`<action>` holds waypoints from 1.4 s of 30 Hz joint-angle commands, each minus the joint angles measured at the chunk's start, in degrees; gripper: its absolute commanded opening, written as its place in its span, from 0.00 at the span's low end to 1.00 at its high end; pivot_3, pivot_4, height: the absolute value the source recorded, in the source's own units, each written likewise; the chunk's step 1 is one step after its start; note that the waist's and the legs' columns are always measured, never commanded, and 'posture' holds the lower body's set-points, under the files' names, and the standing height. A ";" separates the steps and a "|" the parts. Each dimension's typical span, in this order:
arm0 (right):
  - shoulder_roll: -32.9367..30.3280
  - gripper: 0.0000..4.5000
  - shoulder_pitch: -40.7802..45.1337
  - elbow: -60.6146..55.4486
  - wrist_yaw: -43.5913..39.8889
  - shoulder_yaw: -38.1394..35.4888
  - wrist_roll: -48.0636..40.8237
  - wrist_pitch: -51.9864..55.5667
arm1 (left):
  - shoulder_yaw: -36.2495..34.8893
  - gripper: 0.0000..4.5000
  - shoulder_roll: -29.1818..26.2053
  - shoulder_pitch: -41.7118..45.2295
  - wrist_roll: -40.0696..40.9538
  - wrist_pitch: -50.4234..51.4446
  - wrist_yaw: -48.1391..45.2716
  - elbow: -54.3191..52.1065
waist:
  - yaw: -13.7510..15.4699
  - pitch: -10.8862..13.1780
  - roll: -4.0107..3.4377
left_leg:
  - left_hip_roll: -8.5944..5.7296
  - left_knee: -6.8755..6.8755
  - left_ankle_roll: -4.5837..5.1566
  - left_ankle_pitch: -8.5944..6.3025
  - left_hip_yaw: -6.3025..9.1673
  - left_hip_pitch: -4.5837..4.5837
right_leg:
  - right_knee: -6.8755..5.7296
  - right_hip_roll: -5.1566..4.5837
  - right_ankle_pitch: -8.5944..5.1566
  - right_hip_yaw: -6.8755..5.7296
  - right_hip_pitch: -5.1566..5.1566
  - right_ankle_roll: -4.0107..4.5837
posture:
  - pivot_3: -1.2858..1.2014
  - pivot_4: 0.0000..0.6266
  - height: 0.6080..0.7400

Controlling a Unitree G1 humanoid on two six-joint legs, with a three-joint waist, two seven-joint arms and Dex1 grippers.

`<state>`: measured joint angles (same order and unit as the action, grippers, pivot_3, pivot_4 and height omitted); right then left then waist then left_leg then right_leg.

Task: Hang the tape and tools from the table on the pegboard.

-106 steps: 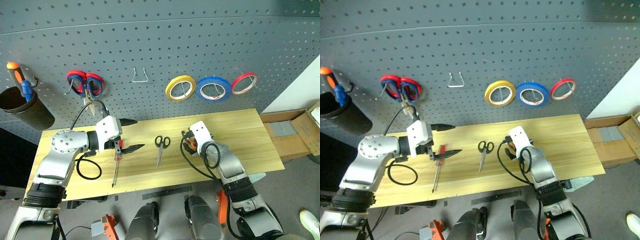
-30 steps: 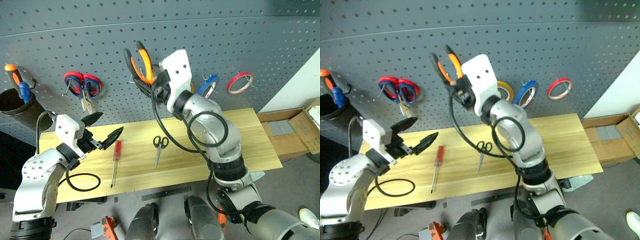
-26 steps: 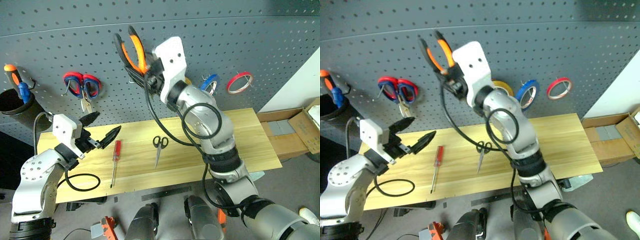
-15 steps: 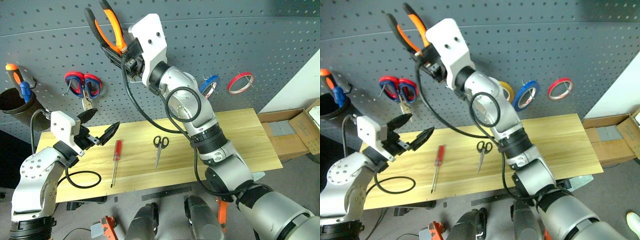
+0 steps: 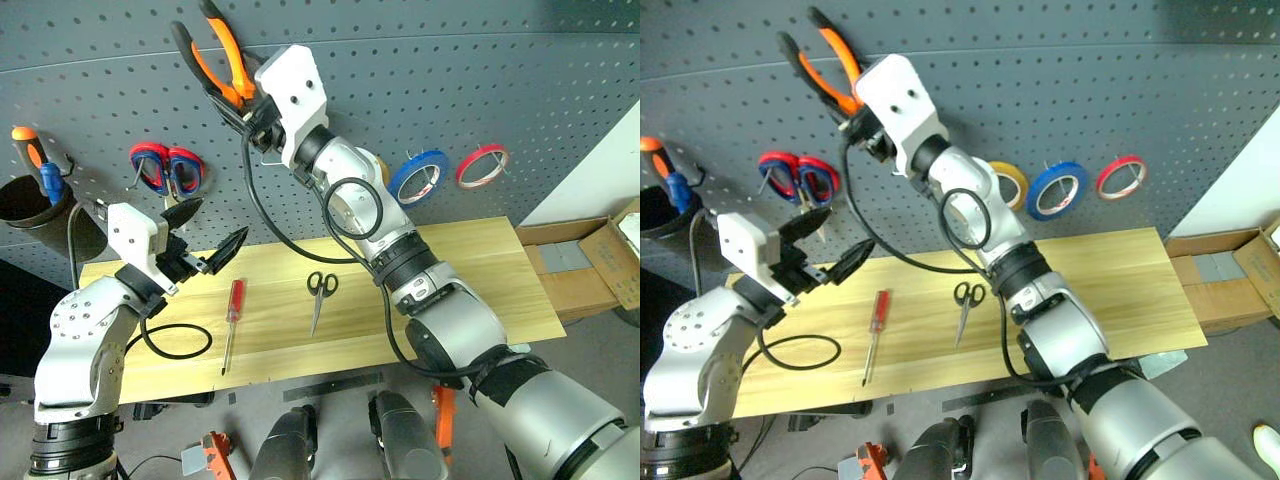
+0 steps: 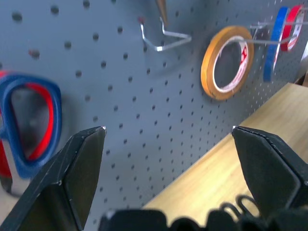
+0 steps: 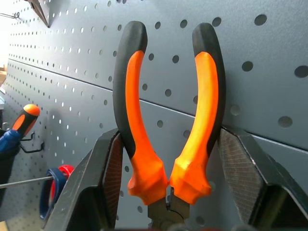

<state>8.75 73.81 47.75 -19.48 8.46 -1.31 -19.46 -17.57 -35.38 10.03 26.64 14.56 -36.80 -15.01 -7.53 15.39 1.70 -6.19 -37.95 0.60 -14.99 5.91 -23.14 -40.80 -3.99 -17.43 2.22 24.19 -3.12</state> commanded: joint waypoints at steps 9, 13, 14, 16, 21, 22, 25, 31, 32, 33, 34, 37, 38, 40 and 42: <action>0.51 0.58 -2.93 0.42 0.20 -0.17 1.86 -3.67 | 0.08 1.00 1.30 2.30 0.44 -0.08 0.58 -0.01 | 0.01 0.00 0.00 | 0.01 0.01 -0.01 0.00 0.01 0.00 | 0.00 0.00 0.00 -0.01 0.00 0.00 | 0.51 0.36 1.00; 0.39 0.58 -4.81 0.00 0.16 -0.30 2.55 -2.99 | 0.20 1.00 1.26 2.85 0.33 -0.35 0.37 0.62 | 0.01 0.00 0.00 | 0.01 0.00 -0.03 0.01 0.00 0.00 | -0.01 0.00 0.00 -0.02 0.00 0.00 | 0.51 0.36 1.00; 0.32 0.58 -5.34 -0.15 0.24 -0.27 2.71 -2.65 | 0.24 1.00 1.26 2.97 0.29 -0.41 0.35 0.76 | 0.00 0.00 0.00 | 0.01 0.00 -0.03 0.01 0.00 0.00 | -0.01 0.00 0.00 -0.02 0.00 0.00 | 0.51 0.36 1.00; 0.16 0.58 -6.25 -0.41 0.25 -0.14 2.94 -1.72 | 0.35 1.00 1.31 3.11 0.20 -0.53 0.30 1.00 | 0.00 0.00 0.00 | 0.01 0.00 -0.03 0.01 0.01 0.00 | 0.00 0.00 0.00 -0.02 0.00 0.00 | 0.51 0.36 1.00; -0.18 0.65 -7.43 -1.47 0.53 -0.91 2.63 0.60 | 0.82 1.00 1.50 3.30 -0.22 -0.78 0.20 1.55 | -0.01 0.00 0.00 | 0.01 -0.01 -0.03 0.01 0.00 0.00 | 0.00 0.00 0.00 -0.01 -0.01 0.00 | 0.51 0.37 1.00; -0.35 0.74 -7.39 -1.62 0.68 -1.05 2.63 1.30 | 0.90 1.00 1.52 3.38 -0.30 -0.82 0.20 1.68 | -0.02 0.00 0.00 | 0.01 -0.01 -0.03 0.01 0.00 0.00 | 0.00 0.00 0.00 -0.01 -0.01 0.00 | 0.50 0.37 1.00; -1.26 0.94 -7.31 -2.78 0.90 -0.97 3.10 4.28 | 1.17 1.00 1.57 3.67 -0.55 -0.86 0.29 1.98 | -0.02 0.00 0.00 | 0.02 -0.04 -0.06 0.02 0.00 0.01 | -0.04 0.00 0.00 -0.02 -0.01 0.00 | 0.50 0.37 1.00; -5.92 0.99 -12.73 -23.75 -6.65 0.30 0.21 21.52 | 0.92 1.00 1.69 2.61 -0.83 -0.19 1.06 1.31 | 1.32 0.00 0.00 | 0.04 -0.12 -0.24 0.16 0.15 0.01 | -0.11 0.02 0.21 -0.18 -0.02 0.28 | 0.50 0.38 1.00; -7.17 0.99 -13.88 -28.47 -8.09 0.33 -0.95 25.25 | 0.84 1.00 1.69 2.22 -0.87 -0.07 1.24 1.13 | 1.52 0.00 0.00 | 0.04 -0.12 -0.25 0.17 0.19 0.01 | -0.11 0.02 0.21 -0.21 -0.02 0.29 | 0.50 0.38 1.00; -8.06 0.99 -14.78 -32.13 -9.04 0.38 -1.76 28.25 | 0.77 1.00 1.68 1.89 -0.87 0.00 1.39 0.94 | 1.63 0.00 0.00 | 0.05 -0.11 -0.25 0.16 0.19 0.01 | -0.11 0.02 0.21 -0.22 -0.02 0.29 | 0.50 0.39 1.00; -9.26 0.99 -15.49 -35.68 -9.99 0.26 -2.66 31.58 | 0.72 1.00 1.68 1.56 -0.78 0.12 1.56 0.76 | 1.64 0.00 0.00 | 0.06 -0.10 -0.25 0.16 0.19 0.00 | -0.09 0.02 0.21 -0.23 -0.02 0.29 | 0.50 0.39 1.00; -13.03 0.99 -16.84 -44.56 -12.81 -1.31 -6.74 40.42 | 0.68 1.00 1.80 0.76 -0.58 0.49 2.12 0.29 | 1.65 0.00 0.00 | 0.08 -0.05 -0.25 0.16 0.16 -0.01 | -0.04 0.03 0.21 -0.22 0.01 0.29 | 0.50 0.39 1.00; -14.08 0.99 -17.00 -46.40 -13.29 -1.87 -7.78 42.63 | 0.67 1.00 1.84 0.61 -0.48 0.70 2.24 0.19 | 1.66 0.00 0.00 | 0.09 -0.03 -0.25 0.16 0.15 -0.01 | -0.02 0.03 0.21 -0.22 0.01 0.29 | 0.50 0.39 1.00; -16.71 0.99 -17.37 -49.93 -15.00 -3.34 -10.61 47.10 | 0.98 1.00 1.72 0.18 -0.80 1.47 2.66 -0.01 | 1.72 0.00 0.00 | 0.09 0.01 -0.24 0.15 0.15 -0.01 | 0.03 0.03 0.21 -0.22 0.01 0.29 | 0.50 0.40 1.00; -19.79 0.99 -18.08 -54.15 -17.87 -5.70 -16.33 53.76 | 1.94 1.00 1.11 -1.00 -1.72 3.51 3.41 -0.45 | 1.92 0.00 0.01 | 0.09 0.01 -0.23 0.15 0.15 -0.01 | 0.07 0.03 0.21 -0.22 -0.01 0.29 | 0.49 0.40 1.00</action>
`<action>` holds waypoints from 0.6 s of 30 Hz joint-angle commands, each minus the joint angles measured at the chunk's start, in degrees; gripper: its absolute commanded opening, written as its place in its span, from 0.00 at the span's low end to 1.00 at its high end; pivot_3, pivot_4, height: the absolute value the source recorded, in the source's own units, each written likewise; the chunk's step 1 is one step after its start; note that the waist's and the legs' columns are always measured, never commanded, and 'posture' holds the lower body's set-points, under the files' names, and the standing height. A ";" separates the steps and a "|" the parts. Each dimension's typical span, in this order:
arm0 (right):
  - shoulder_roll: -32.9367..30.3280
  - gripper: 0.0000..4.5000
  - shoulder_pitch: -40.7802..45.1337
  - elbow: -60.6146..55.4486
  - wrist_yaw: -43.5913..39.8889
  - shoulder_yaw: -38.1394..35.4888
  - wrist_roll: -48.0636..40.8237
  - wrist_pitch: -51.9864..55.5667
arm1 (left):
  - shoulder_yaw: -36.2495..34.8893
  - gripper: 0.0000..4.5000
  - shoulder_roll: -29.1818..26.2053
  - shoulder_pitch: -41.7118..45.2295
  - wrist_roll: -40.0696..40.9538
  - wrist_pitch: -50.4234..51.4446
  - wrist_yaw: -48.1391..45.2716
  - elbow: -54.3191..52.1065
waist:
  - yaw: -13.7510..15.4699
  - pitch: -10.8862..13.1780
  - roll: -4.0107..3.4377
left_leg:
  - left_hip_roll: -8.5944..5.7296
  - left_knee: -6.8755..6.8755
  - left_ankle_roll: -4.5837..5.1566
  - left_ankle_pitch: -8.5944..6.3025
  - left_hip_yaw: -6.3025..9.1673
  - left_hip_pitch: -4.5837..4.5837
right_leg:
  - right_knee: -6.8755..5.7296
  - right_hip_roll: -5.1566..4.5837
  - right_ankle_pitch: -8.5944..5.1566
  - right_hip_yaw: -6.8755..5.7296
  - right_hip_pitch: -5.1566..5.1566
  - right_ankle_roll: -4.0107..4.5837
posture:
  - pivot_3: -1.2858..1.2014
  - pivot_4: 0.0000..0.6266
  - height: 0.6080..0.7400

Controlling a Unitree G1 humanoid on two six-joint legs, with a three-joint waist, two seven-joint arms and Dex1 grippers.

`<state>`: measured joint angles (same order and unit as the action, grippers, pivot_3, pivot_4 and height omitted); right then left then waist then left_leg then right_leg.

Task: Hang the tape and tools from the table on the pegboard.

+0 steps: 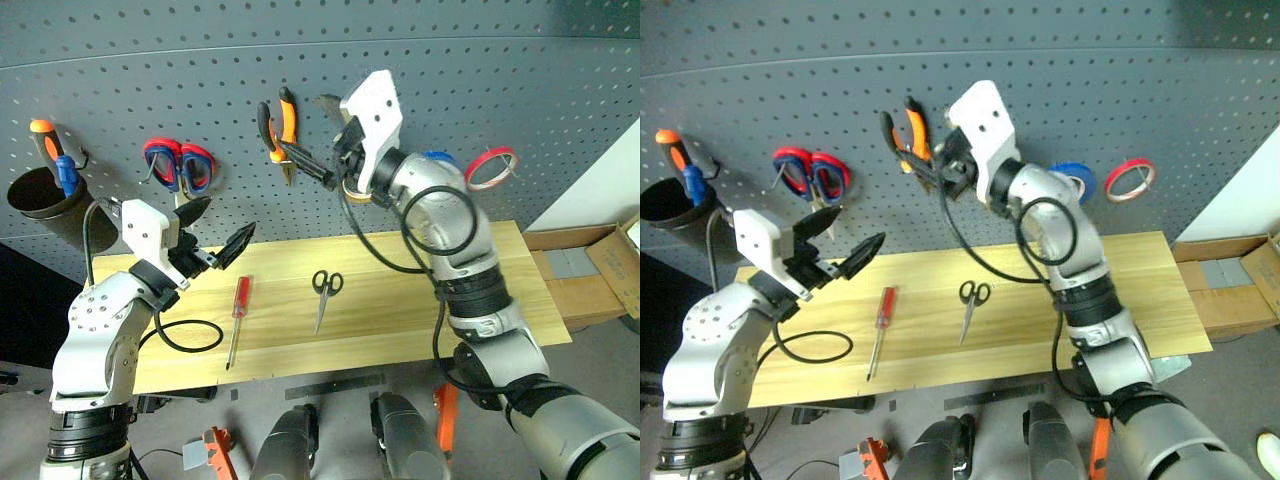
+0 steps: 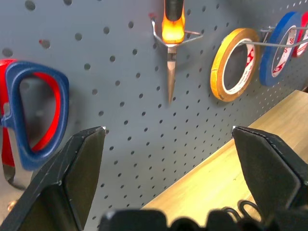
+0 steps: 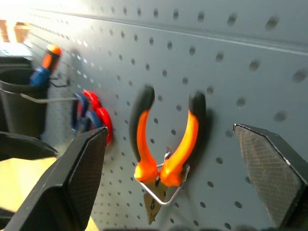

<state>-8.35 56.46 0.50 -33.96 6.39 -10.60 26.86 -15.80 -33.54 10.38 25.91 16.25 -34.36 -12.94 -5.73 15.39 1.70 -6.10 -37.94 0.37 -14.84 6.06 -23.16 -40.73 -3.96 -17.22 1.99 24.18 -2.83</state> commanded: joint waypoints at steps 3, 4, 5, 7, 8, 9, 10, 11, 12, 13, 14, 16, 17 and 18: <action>-8.01 0.99 -2.84 -13.21 -8.41 -7.31 -17.76 19.21 | 1.76 1.00 -1.26 -3.89 -2.57 5.54 2.40 -3.83 | 0.49 0.01 0.00 | 0.01 0.01 0.03 -0.02 0.01 -0.01 | 0.11 0.00 0.00 0.00 -0.05 0.00 | 0.49 0.41 1.00; -9.95 0.99 -3.98 -14.67 -9.78 -7.92 -20.42 22.36 | 2.30 1.00 -1.16 -4.53 -3.21 6.25 2.99 -4.48 | 0.57 0.01 0.00 | 0.01 0.02 0.04 -0.03 0.00 -0.04 | 0.15 0.00 0.00 0.01 -0.05 0.00 | 0.49 0.41 1.00; -11.97 0.99 -5.31 -16.15 -11.17 -8.30 -22.73 24.88 | 3.10 1.00 -1.14 -5.12 -3.83 7.22 3.53 -5.23 | 0.70 0.01 0.00 | 0.02 0.02 0.06 -0.03 0.01 -0.05 | 0.17 0.00 0.00 0.00 -0.05 0.00 | 0.49 0.42 1.00; -15.14 0.99 -7.65 -18.57 -12.74 -8.46 -25.82 28.05 | 4.76 1.00 -0.96 -5.78 -4.32 10.15 4.61 -6.83 | 0.87 0.01 0.00 | 0.03 0.04 0.09 -0.05 0.03 -0.10 | 0.25 0.00 0.00 -0.04 -0.06 0.00 | 0.49 0.42 1.00; -16.45 0.99 -9.12 -19.86 -13.27 -8.25 -26.95 29.09 | 6.26 1.00 -1.07 -6.11 -4.75 11.82 4.82 -7.78 | 0.91 0.01 0.01 | 0.04 0.03 0.11 -0.07 0.03 -0.11 | 0.29 0.00 0.00 -0.04 -0.06 0.00 | 0.49 0.42 1.00; -17.58 0.99 -10.46 -21.04 -13.61 -7.88 -27.82 29.99 | 7.65 1.00 -1.19 -6.38 -5.09 13.05 4.70 -8.67 | 0.96 0.01 0.01 | 0.04 0.03 0.18 -0.10 0.03 -0.13 | 0.30 0.00 0.00 -0.05 -0.07 0.00 | 0.49 0.42 1.00; -18.90 0.99 -12.14 -22.49 -14.09 -7.21 -28.67 30.97 | 8.88 1.00 -1.25 -6.65 -5.10 14.95 4.77 -9.71 | 0.96 0.01 0.01 | 0.04 0.02 0.26 -0.15 0.03 -0.15 | 0.32 0.00 0.00 -0.05 -0.07 0.00 | 0.49 0.42 1.00; -19.96 0.99 -13.63 -23.75 -14.40 -6.58 -29.25 31.61 | 9.71 1.00 -1.25 -6.86 -5.20 16.29 4.98 -10.50 | 0.97 0.01 0.01 | 0.04 0.01 0.28 -0.16 0.01 -0.15 | 0.34 0.00 0.00 -0.03 -0.07 0.00 | 0.49 0.42 1.00; -20.82 0.99 -15.16 -25.03 -14.53 -5.98 -29.52 31.66 | 10.29 1.00 -1.28 -7.03 -5.24 17.76 5.36 -11.17 | 0.94 0.01 0.01 | 0.04 0.02 0.29 -0.17 0.01 -0.18 | 0.38 -0.01 0.00 -0.03 -0.07 0.00 | 0.49 0.43 1.00; -21.41 0.99 -16.27 -25.99 -14.50 -5.54 -29.74 31.63 | 10.77 1.00 -1.46 -7.18 -5.26 18.91 5.50 -11.67 | 0.93 0.02 0.02 | 0.04 0.02 0.30 -0.17 0.01 -0.18 | 0.40 -0.01 0.00 -0.03 -0.08 0.00 | 0.49 0.43 1.00; -21.63 0.99 -17.04 -26.61 -14.15 -5.33 -30.03 31.66 | 11.56 1.00 -1.87 -7.27 -5.75 19.87 5.58 -12.07 | 0.91 0.02 0.02 | 0.05 0.03 0.30 -0.17 0.00 -0.19 | 0.42 -0.01 0.00 -0.03 -0.08 0.00 | 0.49 0.43 1.00; -21.95 0.99 -17.95 -27.15 -13.13 -5.02 -30.39 31.76 | 12.86 1.00 -1.98 -6.92 -6.21 22.36 6.08 -12.71 | 0.90 0.03 0.01 | 0.07 0.05 0.31 -0.18 0.00 -0.19 | 0.43 0.00 0.00 -0.05 -0.07 0.00 | 0.49 0.44 1.00; -22.20 0.99 -18.37 -27.35 -12.84 -4.90 -30.39 31.72 | 13.40 1.00 -1.61 -6.51 -6.28 23.92 6.66 -13.01 | 0.95 0.03 0.01 | 0.07 0.04 0.32 -0.18 -0.02 -0.19 | 0.43 0.00 0.00 -0.04 -0.06 0.00 | 0.49 0.44 1.00; -22.57 0.99 -18.84 -27.57 -12.71 -4.88 -30.42 31.79 | 14.40 1.00 -1.10 -5.89 -6.35 25.73 7.29 -13.23 | 1.05 0.03 0.01 | 0.07 0.03 0.32 -0.18 -0.01 -0.19 | 0.43 0.00 0.00 -0.06 -0.08 0.00 | 0.49 0.44 1.00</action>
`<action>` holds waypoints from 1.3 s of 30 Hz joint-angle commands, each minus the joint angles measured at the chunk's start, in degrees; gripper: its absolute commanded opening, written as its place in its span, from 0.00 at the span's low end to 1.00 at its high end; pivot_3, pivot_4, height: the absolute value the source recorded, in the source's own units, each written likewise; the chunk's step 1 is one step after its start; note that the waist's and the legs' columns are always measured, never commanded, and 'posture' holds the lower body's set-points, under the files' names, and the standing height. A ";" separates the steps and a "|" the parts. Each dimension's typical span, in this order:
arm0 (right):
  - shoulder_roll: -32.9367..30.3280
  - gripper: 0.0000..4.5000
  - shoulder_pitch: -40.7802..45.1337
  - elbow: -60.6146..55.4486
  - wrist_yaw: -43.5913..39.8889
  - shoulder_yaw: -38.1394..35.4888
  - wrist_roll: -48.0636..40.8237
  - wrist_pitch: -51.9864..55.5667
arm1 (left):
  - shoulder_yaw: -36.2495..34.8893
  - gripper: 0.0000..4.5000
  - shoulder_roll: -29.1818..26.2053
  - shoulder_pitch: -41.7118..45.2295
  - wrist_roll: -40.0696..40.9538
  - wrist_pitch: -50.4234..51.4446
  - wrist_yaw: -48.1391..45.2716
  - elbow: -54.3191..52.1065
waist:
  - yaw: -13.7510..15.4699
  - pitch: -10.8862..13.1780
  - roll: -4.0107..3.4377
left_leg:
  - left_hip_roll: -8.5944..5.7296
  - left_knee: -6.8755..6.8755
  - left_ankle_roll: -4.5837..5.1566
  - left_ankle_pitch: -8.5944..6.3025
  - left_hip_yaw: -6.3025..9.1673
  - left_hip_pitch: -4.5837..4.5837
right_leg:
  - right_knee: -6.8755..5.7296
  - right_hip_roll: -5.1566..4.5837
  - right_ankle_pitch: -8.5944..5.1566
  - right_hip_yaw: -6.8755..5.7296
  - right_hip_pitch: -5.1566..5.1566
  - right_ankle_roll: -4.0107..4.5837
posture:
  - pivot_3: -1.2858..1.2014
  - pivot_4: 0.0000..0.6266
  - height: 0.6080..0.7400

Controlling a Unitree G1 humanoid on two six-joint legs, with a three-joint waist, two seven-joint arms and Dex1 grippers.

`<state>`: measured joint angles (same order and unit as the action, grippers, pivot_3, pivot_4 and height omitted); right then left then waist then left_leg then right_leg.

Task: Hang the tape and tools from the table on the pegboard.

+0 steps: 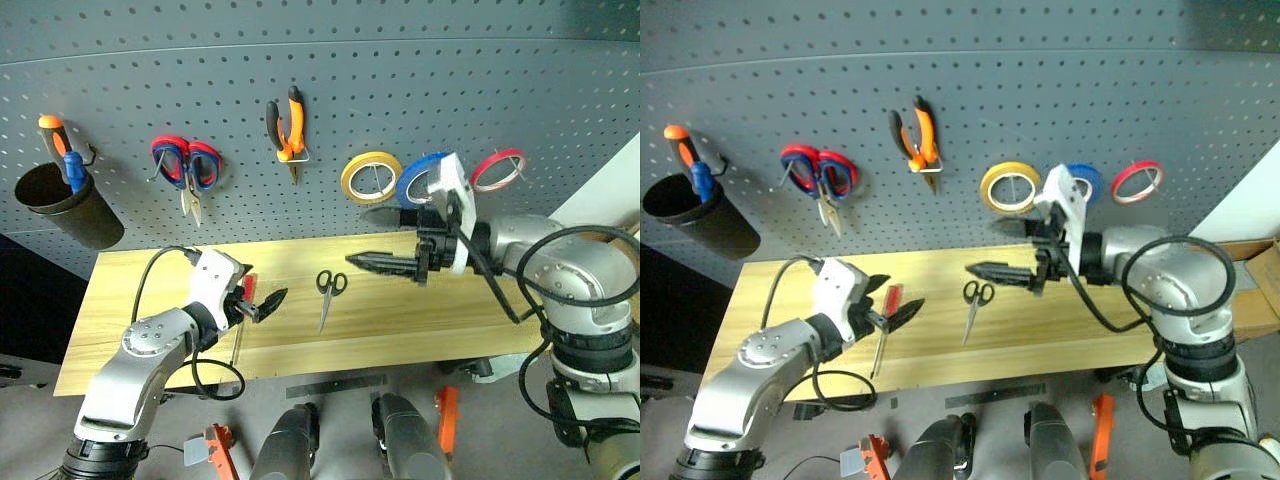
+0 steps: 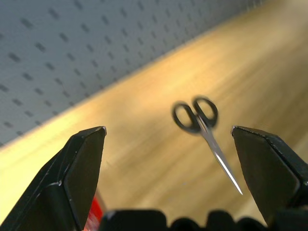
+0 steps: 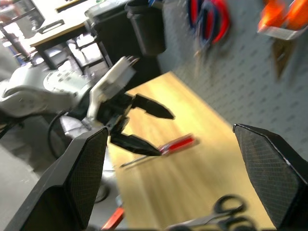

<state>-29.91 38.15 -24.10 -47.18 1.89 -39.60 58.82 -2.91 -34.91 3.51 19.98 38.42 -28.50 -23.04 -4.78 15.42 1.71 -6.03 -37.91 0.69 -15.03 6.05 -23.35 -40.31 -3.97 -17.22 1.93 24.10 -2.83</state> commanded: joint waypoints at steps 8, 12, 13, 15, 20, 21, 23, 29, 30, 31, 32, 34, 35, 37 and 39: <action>-9.82 0.99 -5.69 -7.20 -6.71 2.00 -2.24 -2.43 | 11.79 1.00 6.17 7.55 -5.08 11.65 6.68 1.36 | 1.21 0.02 0.03 | -0.02 -0.04 0.03 -0.02 0.05 -0.14 | 0.37 -0.03 0.07 -0.11 -0.09 -0.11 | 0.48 0.44 1.00; -11.18 0.99 -7.08 -7.63 -6.44 3.55 -0.80 -4.73 | 19.03 1.00 7.96 10.47 -8.69 15.97 7.76 5.31 | 1.05 0.03 0.06 | 0.00 -0.03 0.02 -0.02 -0.03 -0.19 | 0.42 -0.04 0.07 -0.08 -0.05 -0.11 | 0.48 0.45 1.00; -11.19 0.99 -7.42 -7.74 -6.21 3.74 -0.58 -5.10 | 21.26 1.00 8.45 11.50 -9.98 16.96 8.21 7.04 | 1.20 0.03 0.06 | 0.00 -0.03 0.02 -0.02 -0.03 -0.19 | 0.42 -0.04 0.07 -0.08 -0.05 -0.11 | 0.48 0.45 1.00; -10.94 0.99 -7.91 -8.05 -5.71 4.03 -0.42 -5.45 | 21.92 1.00 11.46 13.10 -10.83 16.11 9.48 11.38 | 1.24 0.04 0.07 | -0.01 -0.04 0.02 -0.02 -0.02 -0.21 | 0.41 -0.04 0.07 -0.10 -0.06 -0.12 | 0.47 0.45 1.00; -11.48 0.99 -9.13 -9.17 -5.19 4.04 -0.30 -5.68 | 21.85 1.00 18.03 16.78 -13.43 13.73 12.32 20.04 | 1.44 0.10 0.17 | -0.02 -0.17 0.01 -0.01 0.04 -0.32 | 0.42 -0.07 0.08 -0.16 -0.04 -0.14 | 0.46 0.45 1.00; -11.58 0.99 -9.25 -9.24 -5.14 3.99 -0.32 -5.68 | 21.74 1.00 18.99 17.28 -13.68 13.46 12.57 21.39 | 1.43 0.10 0.18 | -0.02 -0.17 0.01 -0.01 0.04 -0.32 | 0.42 -0.07 0.08 -0.17 -0.04 -0.14 | 0.46 0.45 1.00; -11.72 0.99 -9.42 -9.42 -4.99 3.93 -0.37 -5.61 | 22.14 1.00 20.57 18.49 -14.47 12.58 12.68 24.15 | 1.43 0.10 0.18 | -0.02 -0.16 0.01 -0.01 0.03 -0.32 | 0.42 -0.07 0.08 -0.17 -0.04 -0.14 | 0.46 0.45 1.00; -12.10 0.99 -9.94 -9.98 -4.55 3.73 -0.73 -5.47 | 21.03 1.00 26.46 21.91 -16.51 10.80 15.14 32.91 | 1.50 0.13 0.24 | -0.03 -0.18 0.01 -0.01 0.04 -0.36 | 0.46 -0.10 0.09 -0.21 -0.04 -0.15 | 0.45 0.45 1.00; -12.19 0.99 -10.03 -10.08 -4.55 3.67 -0.83 -5.45 | 20.48 1.00 27.24 22.18 -16.53 10.89 15.42 34.02 | 1.46 0.13 0.23 | -0.03 -0.19 0.01 -0.01 0.04 -0.37 | 0.46 -0.10 0.09 -0.22 -0.05 -0.15 | 0.45 0.45 1.00; -12.30 0.99 -10.13 -10.17 -4.56 3.57 -0.92 -5.43 | 20.11 1.00 27.86 22.46 -16.69 10.75 15.67 35.01 | 1.46 0.13 0.24 | -0.03 -0.19 0.01 -0.01 0.03 -0.37 | 0.45 -0.10 0.09 -0.21 -0.05 -0.16 | 0.45 0.45 1.00; -12.41 0.99 -10.24 -10.24 -4.55 3.47 -1.01 -5.36 | 19.89 1.00 28.45 22.83 -16.82 10.50 15.80 36.06 | 1.46 0.13 0.23 | -0.03 -0.19 0.01 -0.01 0.03 -0.37 | 0.45 -0.10 0.09 -0.21 -0.05 -0.16 | 0.45 0.45 1.00; -12.60 0.99 -10.39 -10.34 -4.53 3.39 -1.03 -5.34 | 19.98 1.00 29.30 23.37 -17.24 10.10 15.81 37.53 | 1.45 0.13 0.24 | -0.03 -0.20 0.01 -0.01 0.03 -0.36 | 0.44 -0.10 0.09 -0.22 -0.05 -0.16 | 0.45 0.45 1.00; -12.66 0.99 -10.42 -10.40 -4.48 3.39 -1.04 -5.33 | 19.99 1.00 29.57 23.44 -17.43 9.99 15.78 37.92 | 1.44 0.13 0.24 | -0.03 -0.20 0.01 -0.01 0.03 -0.37 | 0.44 -0.10 0.09 -0.22 -0.05 -0.16 | 0.45 0.45 1.00; -12.81 0.99 -10.44 -10.47 -4.39 3.28 -1.08 -5.29 | 19.85 1.00 30.00 22.91 -17.80 10.27 16.12 37.77 | 1.43 0.13 0.24 | -0.03 -0.21 0.01 -0.01 0.03 -0.36 | 0.43 -0.10 0.10 -0.22 -0.06 -0.17 | 0.45 0.45 1.00; -12.93 0.99 -10.43 -10.48 -4.32 3.10 -1.14 -5.27 | 19.02 1.00 30.42 22.28 -18.04 10.63 16.91 37.43 | 1.42 0.13 0.24 | -0.03 -0.23 0.01 -0.01 0.03 -0.36 | 0.43 -0.10 0.10 -0.22 -0.07 -0.18 | 0.45 0.45 1.00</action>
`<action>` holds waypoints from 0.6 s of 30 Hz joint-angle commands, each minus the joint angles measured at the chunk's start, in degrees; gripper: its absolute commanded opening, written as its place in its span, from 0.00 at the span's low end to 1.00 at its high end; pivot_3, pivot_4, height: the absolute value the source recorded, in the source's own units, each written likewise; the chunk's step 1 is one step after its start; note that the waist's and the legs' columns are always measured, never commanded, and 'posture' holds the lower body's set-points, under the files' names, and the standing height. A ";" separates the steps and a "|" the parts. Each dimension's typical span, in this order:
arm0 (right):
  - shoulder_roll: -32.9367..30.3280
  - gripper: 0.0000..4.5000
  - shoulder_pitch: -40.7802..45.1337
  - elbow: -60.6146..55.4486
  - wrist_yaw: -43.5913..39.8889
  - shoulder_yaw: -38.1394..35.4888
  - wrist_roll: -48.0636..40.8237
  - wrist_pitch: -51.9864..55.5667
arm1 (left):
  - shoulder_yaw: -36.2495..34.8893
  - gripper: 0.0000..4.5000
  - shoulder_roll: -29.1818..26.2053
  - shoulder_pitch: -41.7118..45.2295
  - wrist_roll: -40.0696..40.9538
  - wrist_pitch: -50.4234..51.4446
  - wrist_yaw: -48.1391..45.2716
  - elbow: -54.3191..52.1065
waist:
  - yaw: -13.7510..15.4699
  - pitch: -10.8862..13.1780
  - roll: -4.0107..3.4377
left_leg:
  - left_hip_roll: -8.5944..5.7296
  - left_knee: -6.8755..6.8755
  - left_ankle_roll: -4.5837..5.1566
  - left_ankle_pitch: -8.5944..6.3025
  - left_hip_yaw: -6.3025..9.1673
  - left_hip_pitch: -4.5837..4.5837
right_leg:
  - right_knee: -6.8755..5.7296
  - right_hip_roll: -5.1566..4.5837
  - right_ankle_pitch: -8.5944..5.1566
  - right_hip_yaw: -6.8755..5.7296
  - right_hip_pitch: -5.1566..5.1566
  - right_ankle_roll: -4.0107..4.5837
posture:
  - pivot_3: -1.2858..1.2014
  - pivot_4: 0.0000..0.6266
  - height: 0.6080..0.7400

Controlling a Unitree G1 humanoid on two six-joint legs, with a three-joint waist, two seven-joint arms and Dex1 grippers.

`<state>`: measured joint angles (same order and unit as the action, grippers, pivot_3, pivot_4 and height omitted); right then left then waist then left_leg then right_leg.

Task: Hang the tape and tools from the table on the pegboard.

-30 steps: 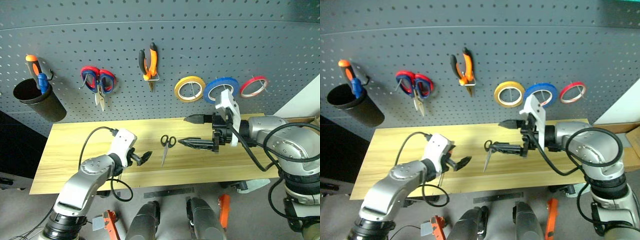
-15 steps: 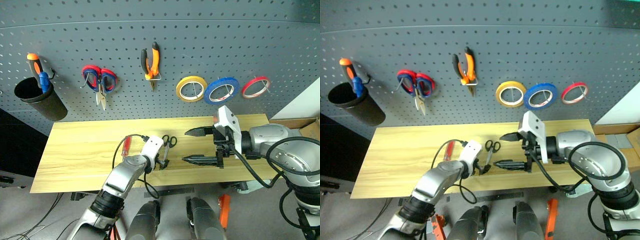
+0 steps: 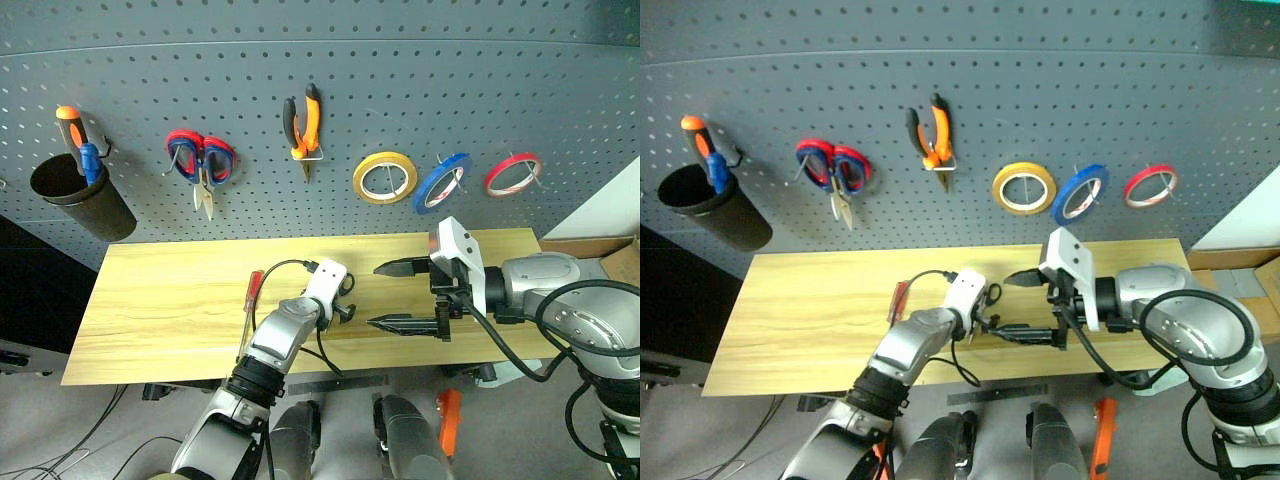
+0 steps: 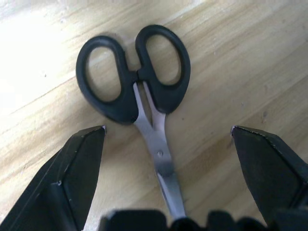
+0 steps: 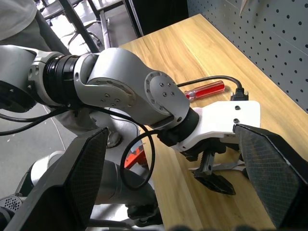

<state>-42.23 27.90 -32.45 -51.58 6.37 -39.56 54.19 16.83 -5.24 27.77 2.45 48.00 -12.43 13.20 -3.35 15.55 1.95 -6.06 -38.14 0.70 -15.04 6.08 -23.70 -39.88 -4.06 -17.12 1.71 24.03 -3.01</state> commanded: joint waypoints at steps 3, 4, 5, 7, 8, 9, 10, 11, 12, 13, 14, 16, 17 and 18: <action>-0.74 1.00 -0.04 -2.08 0.19 -1.49 -1.14 -0.69 | -4.14 0.92 1.80 -2.45 0.07 2.12 2.93 1.30 | -0.07 0.00 0.00 | 0.00 -0.02 0.00 0.00 0.00 0.00 | 0.00 0.00 0.01 0.00 0.00 -0.01 | 0.45 0.45 1.00; -0.77 1.00 0.11 -2.03 0.23 -1.51 -1.12 -0.71 | -5.74 0.88 2.17 -2.49 0.42 2.61 3.67 1.49 | -0.10 0.00 0.00 | 0.01 -0.02 0.00 0.00 0.00 0.00 | 0.00 0.00 0.01 0.00 0.00 -0.02 | 0.45 0.46 1.00; -0.80 1.00 0.22 -1.99 0.26 -1.53 -1.12 -0.72 | -6.80 0.80 2.36 -2.50 0.46 2.82 4.16 1.68 | -0.11 0.00 0.00 | 0.01 -0.03 0.00 0.00 -0.01 0.00 | -0.01 0.00 0.01 0.00 0.00 -0.02 | 0.45 0.46 1.00; -0.80 1.00 0.40 -1.95 0.28 -1.48 -1.09 -0.78 | -8.24 0.64 2.50 -2.41 0.43 2.55 4.63 2.18 | -0.18 0.00 0.00 | 0.01 -0.02 0.00 0.00 0.00 0.00 | -0.01 0.00 0.01 -0.02 0.00 -0.02 | 0.45 0.46 1.00; -0.80 1.00 0.47 -1.94 0.29 -1.46 -1.08 -0.79 | -8.53 0.57 2.37 -2.30 0.24 2.29 4.71 2.51 | -0.18 0.00 0.00 | 0.02 -0.02 0.00 0.00 0.00 0.00 | -0.01 0.00 0.01 -0.02 0.00 -0.02 | 0.45 0.46 1.00; -0.82 1.00 0.54 -1.94 0.26 -1.43 -1.05 -0.82 | -8.60 0.50 2.14 -2.18 0.00 1.94 4.67 2.87 | -0.18 0.00 0.00 | 0.01 -0.02 0.00 0.00 0.00 0.00 | -0.02 0.00 0.01 -0.02 0.00 -0.02 | 0.45 0.46 1.00; -0.84 1.00 0.61 -1.93 0.24 -1.40 -1.05 -0.83 | -8.63 0.42 1.94 -2.08 -0.22 1.66 4.60 3.17 | -0.18 0.00 0.00 | 0.01 -0.03 0.00 0.00 -0.01 0.00 | -0.02 0.00 0.01 -0.02 0.00 -0.02 | 0.45 0.46 1.00; -0.86 1.00 0.65 -1.93 0.20 -1.41 -1.05 -0.85 | -8.57 0.34 1.82 -2.04 -0.42 1.45 4.58 3.33 | -0.18 0.00 0.00 | 0.01 -0.03 0.00 0.00 -0.01 0.00 | -0.01 0.00 0.01 -0.02 0.00 -0.02 | 0.45 0.46 1.00; -0.86 1.00 0.74 -1.91 0.19 -1.38 -1.04 -0.85 | -8.11 0.34 1.50 -1.98 -0.75 1.13 4.29 3.45 | -0.17 0.00 0.00 | 0.01 -0.03 0.00 0.00 -0.01 0.00 | -0.01 0.00 0.02 -0.02 -0.01 -0.03 | 0.45 0.46 1.00; -0.88 1.00 0.81 -1.87 0.18 -1.37 -1.00 -0.87 | -7.80 0.34 1.33 -1.95 -0.95 0.90 4.06 3.51 | -0.17 0.00 0.00 | 0.01 -0.04 0.00 0.00 0.00 0.00 | -0.01 0.00 0.02 -0.02 -0.01 -0.03 | 0.45 0.46 1.00; -0.91 1.00 0.88 -1.85 0.17 -1.33 -0.91 -0.92 | -7.38 0.34 1.12 -1.96 -1.16 0.56 3.74 3.54 | -0.17 0.00 0.00 | 0.01 -0.04 0.00 0.00 -0.01 0.01 | -0.01 0.00 0.02 -0.02 -0.01 -0.04 | 0.45 0.46 1.00; -0.92 1.00 1.02 -1.81 0.21 -1.33 -0.85 -0.96 | -6.92 0.34 0.86 -2.05 -1.26 -0.04 3.21 3.55 | -0.17 0.00 0.00 | 0.01 -0.04 0.00 0.00 0.00 0.01 | -0.01 0.00 0.02 -0.03 -0.01 -0.04 | 0.45 0.46 1.00; -0.91 1.00 1.08 -1.79 0.25 -1.33 -0.83 -0.95 | -6.83 0.34 0.78 -2.12 -1.20 -0.25 2.92 3.57 | -0.17 0.00 0.00 | 0.01 -0.04 0.00 0.00 0.00 0.01 | -0.01 0.00 0.02 -0.02 -0.02 -0.04 | 0.45 0.46 1.00; -0.89 1.00 1.11 -1.77 0.29 -1.33 -0.84 -0.92 | -6.54 0.34 0.56 -2.18 -1.41 -0.81 2.66 3.54 | -0.17 0.00 0.00 | 0.01 -0.04 0.00 0.00 0.00 0.01 | -0.01 0.00 0.02 -0.03 -0.02 -0.04 | 0.45 0.46 1.00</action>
<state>-42.49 28.18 -32.45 -51.18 6.30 -39.56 54.19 9.36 -4.23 27.26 2.20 46.80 -9.65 14.61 -3.52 15.54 1.95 -6.05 -38.18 0.70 -15.04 6.09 -23.69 -39.89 -4.06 -17.09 1.69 24.01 -3.05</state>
